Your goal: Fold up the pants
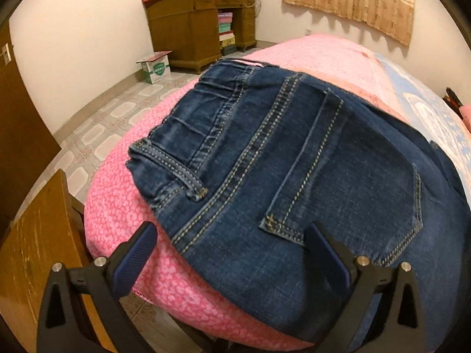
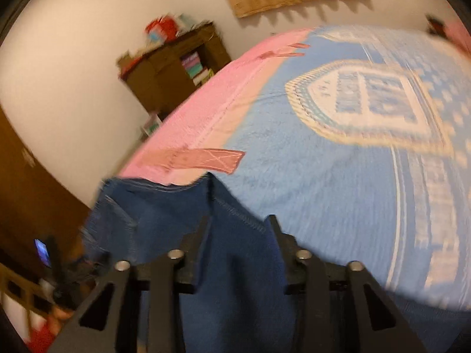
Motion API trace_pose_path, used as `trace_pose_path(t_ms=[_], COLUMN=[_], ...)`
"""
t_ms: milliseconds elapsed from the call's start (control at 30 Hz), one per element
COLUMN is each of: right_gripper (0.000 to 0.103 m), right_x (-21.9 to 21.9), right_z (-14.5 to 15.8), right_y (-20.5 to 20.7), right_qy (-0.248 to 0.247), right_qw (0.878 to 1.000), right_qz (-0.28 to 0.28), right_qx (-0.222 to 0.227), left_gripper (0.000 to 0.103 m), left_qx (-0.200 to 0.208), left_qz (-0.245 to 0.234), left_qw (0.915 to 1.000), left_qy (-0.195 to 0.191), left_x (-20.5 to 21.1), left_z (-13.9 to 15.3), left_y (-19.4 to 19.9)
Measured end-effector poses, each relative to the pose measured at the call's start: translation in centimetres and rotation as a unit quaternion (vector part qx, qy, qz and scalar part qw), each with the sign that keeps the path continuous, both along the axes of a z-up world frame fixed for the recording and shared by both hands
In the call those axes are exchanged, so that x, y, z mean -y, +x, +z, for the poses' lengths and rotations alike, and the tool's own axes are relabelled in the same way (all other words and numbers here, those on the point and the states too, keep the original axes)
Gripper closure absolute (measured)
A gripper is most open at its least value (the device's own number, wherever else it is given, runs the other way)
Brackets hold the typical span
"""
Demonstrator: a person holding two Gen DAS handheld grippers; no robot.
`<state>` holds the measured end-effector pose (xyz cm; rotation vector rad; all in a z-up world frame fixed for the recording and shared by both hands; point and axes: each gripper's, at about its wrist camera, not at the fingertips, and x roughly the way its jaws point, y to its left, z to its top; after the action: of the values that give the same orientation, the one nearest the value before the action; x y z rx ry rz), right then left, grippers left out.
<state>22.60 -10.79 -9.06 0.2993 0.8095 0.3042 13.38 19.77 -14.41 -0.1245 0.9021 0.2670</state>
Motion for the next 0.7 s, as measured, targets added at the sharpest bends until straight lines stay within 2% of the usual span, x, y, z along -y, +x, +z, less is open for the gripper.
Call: trace_pose_path(t_ms=[67, 200, 267, 433, 533, 567, 633, 700], right_gripper=[0.072, 0.072, 0.068, 0.068, 0.083, 0.088, 0.093, 0.096], right_x=[-1.1, -3.2, -4.2, -5.2, -6.4, -7.1, -8.1, -7.9], right_z=[-1.2, -3.8, -3.8, -3.8, -4.2, -4.4, -4.3, -4.1], right_y=[0.9, 0.4, -0.4, 0.7, 1.8, 1.9, 1.9, 2.4], right_qy=[-0.031, -0.059, -0.094, -0.164, -0.210, -0.238, -0.282, -0.293], right_qw=[0.999, 0.997, 0.995, 0.985, 0.976, 0.968, 0.955, 0.954], right_qz=[0.018, 0.040, 0.046, 0.050, 0.059, 0.073, 0.087, 0.067], right_qx=[-0.013, -0.029, -0.005, -0.003, -0.013, -0.012, -0.002, 0.001], left_gripper=[0.000, 0.000, 0.000, 0.000, 0.000, 0.000, 0.000, 0.000], left_qx=[0.001, 0.004, 0.003, 0.005, -0.004, -0.010, -0.017, -0.022], left_qz=[0.012, 0.019, 0.016, 0.012, 0.013, 0.011, 0.007, 0.006], left_qw=[0.9998, 0.9993, 0.9994, 0.9999, 0.9999, 0.9999, 0.9998, 0.9997], left_qy=[-0.014, -0.033, -0.031, -0.001, 0.002, 0.004, 0.008, 0.011], left_x=[-0.2, -0.6, -0.6, 0.2, 0.4, 0.4, 0.4, 0.8], left_z=[-0.2, -0.6, -0.6, -0.5, -0.4, -0.3, -0.3, -0.1], left_y=[0.2, 0.6, 0.7, 0.8, 1.0, 1.2, 1.5, 1.8])
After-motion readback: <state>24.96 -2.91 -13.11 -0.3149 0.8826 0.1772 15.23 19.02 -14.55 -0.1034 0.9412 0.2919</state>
